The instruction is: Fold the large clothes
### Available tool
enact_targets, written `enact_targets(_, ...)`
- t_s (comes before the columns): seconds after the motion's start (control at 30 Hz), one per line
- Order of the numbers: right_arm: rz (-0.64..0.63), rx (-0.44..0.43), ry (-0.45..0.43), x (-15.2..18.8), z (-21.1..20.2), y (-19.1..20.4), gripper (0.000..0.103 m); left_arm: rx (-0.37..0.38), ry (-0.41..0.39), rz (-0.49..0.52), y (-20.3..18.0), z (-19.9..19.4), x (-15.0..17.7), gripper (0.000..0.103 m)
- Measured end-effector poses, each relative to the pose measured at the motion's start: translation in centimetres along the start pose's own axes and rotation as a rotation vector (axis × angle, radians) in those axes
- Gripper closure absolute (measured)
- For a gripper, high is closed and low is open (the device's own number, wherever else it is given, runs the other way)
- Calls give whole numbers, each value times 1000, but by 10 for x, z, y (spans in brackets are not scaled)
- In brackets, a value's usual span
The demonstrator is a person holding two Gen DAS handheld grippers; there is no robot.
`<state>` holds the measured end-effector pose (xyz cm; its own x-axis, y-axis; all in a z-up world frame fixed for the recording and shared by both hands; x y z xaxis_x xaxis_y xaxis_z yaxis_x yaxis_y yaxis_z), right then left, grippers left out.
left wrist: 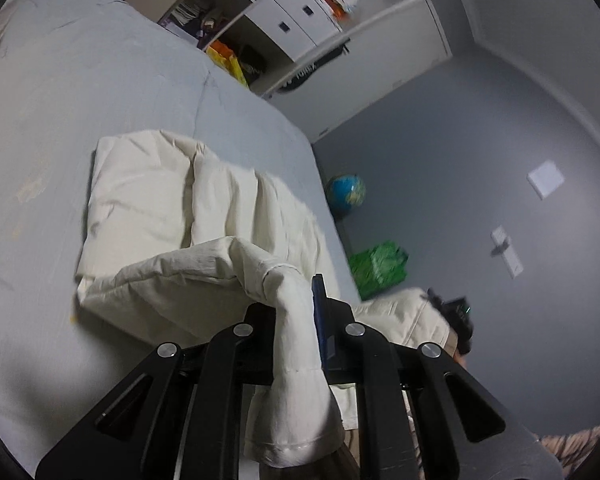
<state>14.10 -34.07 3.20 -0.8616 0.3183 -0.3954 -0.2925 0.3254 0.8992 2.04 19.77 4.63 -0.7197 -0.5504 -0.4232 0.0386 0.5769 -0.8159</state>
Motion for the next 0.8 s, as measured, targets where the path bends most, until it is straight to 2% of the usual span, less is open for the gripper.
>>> enact_targets(0.17, 58, -4, -88, -26, 8, -18, 81, 21, -28, -46, 8, 5, -29, 90)
enact_targets(0.4, 103, 34, -141, -55, 31, -44, 81, 30, -53, -141, 29, 24, -62, 90)
enact_targets(0.67, 173, 93, -199, -77, 63, -82, 81, -3, -85, -243, 57, 47, -93, 90)
enact_targets(0.8, 225, 128, -226, -83, 79, -104, 81, -43, -89, -302, 77, 60, -104, 90)
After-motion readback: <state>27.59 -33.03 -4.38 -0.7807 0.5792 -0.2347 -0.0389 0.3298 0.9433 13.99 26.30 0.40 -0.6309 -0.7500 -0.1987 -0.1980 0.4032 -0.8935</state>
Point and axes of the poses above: each gripper's, at about its wrist camera, not at the fingertips, and z roughly the way its jaws point, y to its left, x to its underside, the point moved 5 cm from there along z, roughly the way its jaws point, and after that the axes turned 4 degrees about -z, right-handed, at the moved point
